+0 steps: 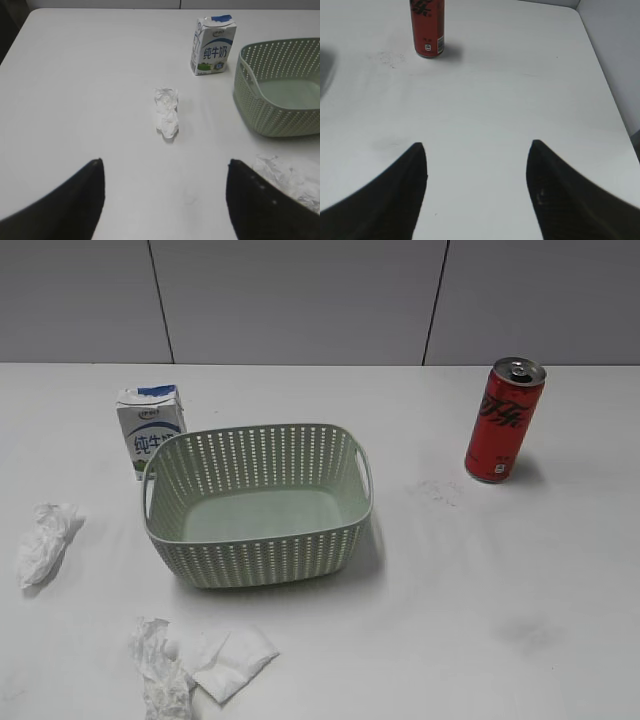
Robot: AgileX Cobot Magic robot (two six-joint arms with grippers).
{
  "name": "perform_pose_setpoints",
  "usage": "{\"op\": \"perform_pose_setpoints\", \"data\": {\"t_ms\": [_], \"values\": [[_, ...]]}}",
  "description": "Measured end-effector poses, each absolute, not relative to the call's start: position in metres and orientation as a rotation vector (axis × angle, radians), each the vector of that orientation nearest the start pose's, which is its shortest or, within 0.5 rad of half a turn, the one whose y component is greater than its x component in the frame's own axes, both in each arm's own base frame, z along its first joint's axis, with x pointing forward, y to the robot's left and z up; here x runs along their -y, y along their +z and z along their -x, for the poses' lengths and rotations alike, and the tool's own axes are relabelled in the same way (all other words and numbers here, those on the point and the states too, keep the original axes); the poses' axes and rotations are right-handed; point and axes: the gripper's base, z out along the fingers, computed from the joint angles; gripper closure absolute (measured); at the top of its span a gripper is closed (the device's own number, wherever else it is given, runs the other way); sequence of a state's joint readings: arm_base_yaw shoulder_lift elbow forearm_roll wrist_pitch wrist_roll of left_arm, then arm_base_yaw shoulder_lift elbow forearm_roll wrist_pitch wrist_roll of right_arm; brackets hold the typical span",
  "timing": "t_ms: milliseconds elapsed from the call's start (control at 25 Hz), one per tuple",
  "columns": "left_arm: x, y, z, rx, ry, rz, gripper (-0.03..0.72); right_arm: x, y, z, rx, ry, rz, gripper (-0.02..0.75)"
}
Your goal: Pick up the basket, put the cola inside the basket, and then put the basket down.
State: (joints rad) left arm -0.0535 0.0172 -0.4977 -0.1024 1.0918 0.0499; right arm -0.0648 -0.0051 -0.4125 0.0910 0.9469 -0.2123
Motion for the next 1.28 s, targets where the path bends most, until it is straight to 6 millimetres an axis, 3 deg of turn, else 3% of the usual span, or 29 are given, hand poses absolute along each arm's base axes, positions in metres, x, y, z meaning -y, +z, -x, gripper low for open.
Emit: {"op": "perform_pose_setpoints", "data": {"t_ms": [1280], "values": [[0.0081, 0.2746, 0.0040, -2.090, -0.126, -0.114, 0.115, -0.0062, 0.2619, -0.0087, -2.005, -0.069, 0.142, 0.260]]}}
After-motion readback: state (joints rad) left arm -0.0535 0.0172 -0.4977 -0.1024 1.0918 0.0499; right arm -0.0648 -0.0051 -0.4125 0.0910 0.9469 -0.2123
